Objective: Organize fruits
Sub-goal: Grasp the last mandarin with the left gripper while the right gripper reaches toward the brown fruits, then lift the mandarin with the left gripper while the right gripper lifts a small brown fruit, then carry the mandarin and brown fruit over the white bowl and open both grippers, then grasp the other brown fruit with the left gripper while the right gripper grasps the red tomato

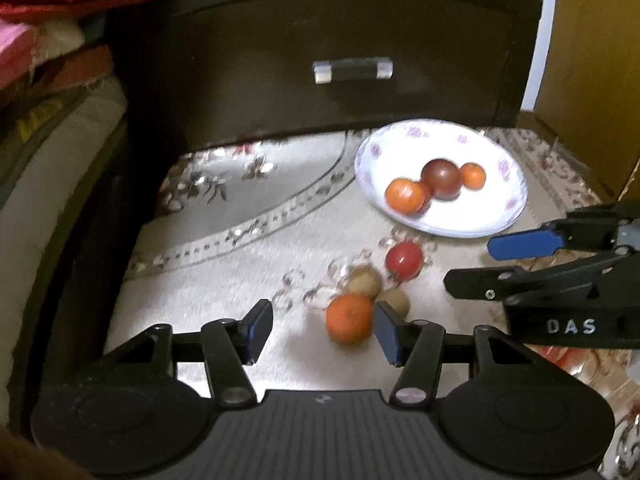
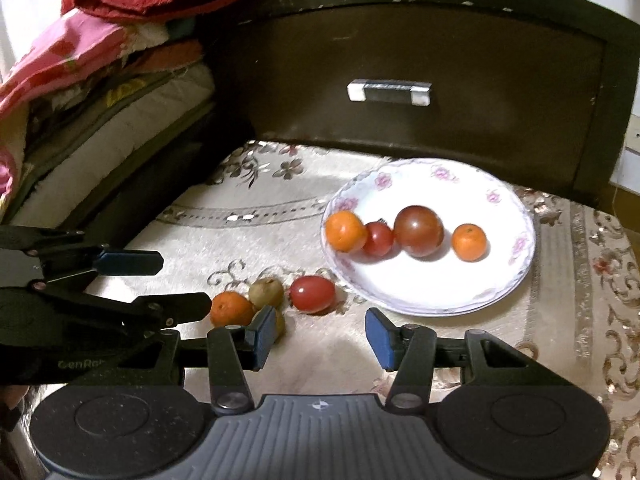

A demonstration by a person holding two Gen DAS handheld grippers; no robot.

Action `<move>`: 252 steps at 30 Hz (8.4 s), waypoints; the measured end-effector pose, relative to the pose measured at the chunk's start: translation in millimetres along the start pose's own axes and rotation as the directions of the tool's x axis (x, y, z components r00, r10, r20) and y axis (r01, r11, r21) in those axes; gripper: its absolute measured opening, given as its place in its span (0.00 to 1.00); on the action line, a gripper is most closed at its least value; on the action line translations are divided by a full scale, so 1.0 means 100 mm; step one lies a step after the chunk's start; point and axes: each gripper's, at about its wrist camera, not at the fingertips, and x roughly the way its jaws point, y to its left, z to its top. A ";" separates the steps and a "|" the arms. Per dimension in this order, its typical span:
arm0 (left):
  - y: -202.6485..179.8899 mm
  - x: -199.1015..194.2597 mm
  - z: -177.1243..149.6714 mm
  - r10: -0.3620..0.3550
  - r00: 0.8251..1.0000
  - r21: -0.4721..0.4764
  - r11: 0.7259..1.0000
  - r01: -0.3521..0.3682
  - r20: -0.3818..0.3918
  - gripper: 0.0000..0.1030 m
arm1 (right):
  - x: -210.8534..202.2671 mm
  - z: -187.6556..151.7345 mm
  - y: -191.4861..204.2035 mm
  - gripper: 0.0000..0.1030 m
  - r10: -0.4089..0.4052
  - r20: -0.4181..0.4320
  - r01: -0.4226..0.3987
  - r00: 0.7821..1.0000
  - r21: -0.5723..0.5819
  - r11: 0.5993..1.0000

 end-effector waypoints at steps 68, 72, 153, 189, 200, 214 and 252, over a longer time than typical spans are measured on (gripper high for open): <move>-0.10 0.30 -0.15 -0.117 0.991 0.063 0.991 0.122 -0.067 0.38 | 0.33 -0.10 0.11 0.21 0.028 -0.146 -0.047 0.989 -0.127 0.991; -0.21 0.31 -0.22 -0.120 0.989 0.102 0.987 0.128 -0.081 0.39 | 0.17 -0.17 0.09 0.21 -0.004 -0.162 -0.022 0.987 -0.158 0.987; -0.64 0.73 0.74 -0.171 0.985 0.072 0.983 0.168 0.026 0.37 | 0.20 0.28 -0.77 0.22 -0.095 -0.019 0.096 0.995 0.051 0.994; -0.40 0.44 0.74 -0.148 0.985 0.005 0.989 0.148 0.092 0.48 | 0.04 0.34 -0.76 0.35 -0.065 0.064 0.057 0.996 0.107 0.993; -0.05 0.30 0.35 -0.102 0.994 0.006 0.995 0.102 0.034 0.48 | 0.05 0.12 -0.32 0.35 0.032 0.002 -0.033 0.999 0.008 0.999; 0.18 0.33 0.15 -0.111 0.994 -0.020 0.994 0.110 -0.017 0.49 | 0.41 0.06 -0.04 0.35 0.074 -0.028 -0.076 0.997 -0.080 0.994; -0.27 0.54 0.12 -0.116 0.993 0.081 0.990 0.118 -0.028 0.32 | -0.31 -0.35 -0.07 0.26 -0.059 -0.128 0.058 0.990 -0.010 0.998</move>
